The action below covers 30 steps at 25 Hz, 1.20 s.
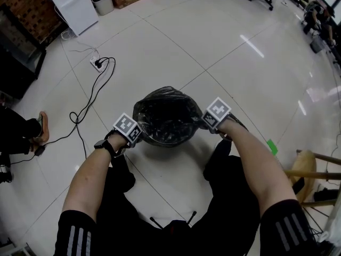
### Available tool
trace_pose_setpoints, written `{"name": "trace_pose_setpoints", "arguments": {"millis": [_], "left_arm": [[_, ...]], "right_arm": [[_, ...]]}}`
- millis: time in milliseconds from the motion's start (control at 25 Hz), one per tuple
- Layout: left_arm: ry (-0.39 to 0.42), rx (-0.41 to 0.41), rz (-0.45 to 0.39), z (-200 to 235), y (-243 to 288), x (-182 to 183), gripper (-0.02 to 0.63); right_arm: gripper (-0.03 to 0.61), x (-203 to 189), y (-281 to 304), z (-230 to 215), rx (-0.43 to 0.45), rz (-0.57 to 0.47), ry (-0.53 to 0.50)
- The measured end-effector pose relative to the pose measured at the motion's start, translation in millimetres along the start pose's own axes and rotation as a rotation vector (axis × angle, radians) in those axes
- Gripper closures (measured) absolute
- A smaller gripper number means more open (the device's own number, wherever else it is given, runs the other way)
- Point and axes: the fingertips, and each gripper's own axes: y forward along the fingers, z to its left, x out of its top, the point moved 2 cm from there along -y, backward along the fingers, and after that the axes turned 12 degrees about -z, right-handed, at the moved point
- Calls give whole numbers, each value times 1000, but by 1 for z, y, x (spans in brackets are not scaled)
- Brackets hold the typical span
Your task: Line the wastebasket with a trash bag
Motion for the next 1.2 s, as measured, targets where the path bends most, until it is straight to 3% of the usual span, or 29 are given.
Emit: {"name": "trace_pose_setpoints", "arguments": {"millis": [160,440,640,880,1040,1200], "left_arm": [[-25,-31,-25,5,-9,2,472],[-14,-51,-19,7,-18,-1,413],[-16,-51,-20,8,-20,-5,407],[-46,-26,-39,24,-32,-8,405],[-48,-4,-112,33,-45,12,405],[10,62,-257,49,-82,56,426]], "right_arm": [[393,-12,-9,-7,11,48,-22],[342,-17,-20,-15,19,35,-27],[331,-18,-31,-16,90,-29,55],[331,-20,-47,-31,83,-97,130],[331,-22,-53,-29,115,-93,141],[331,-14,-63,-26,119,-113,120]]}}
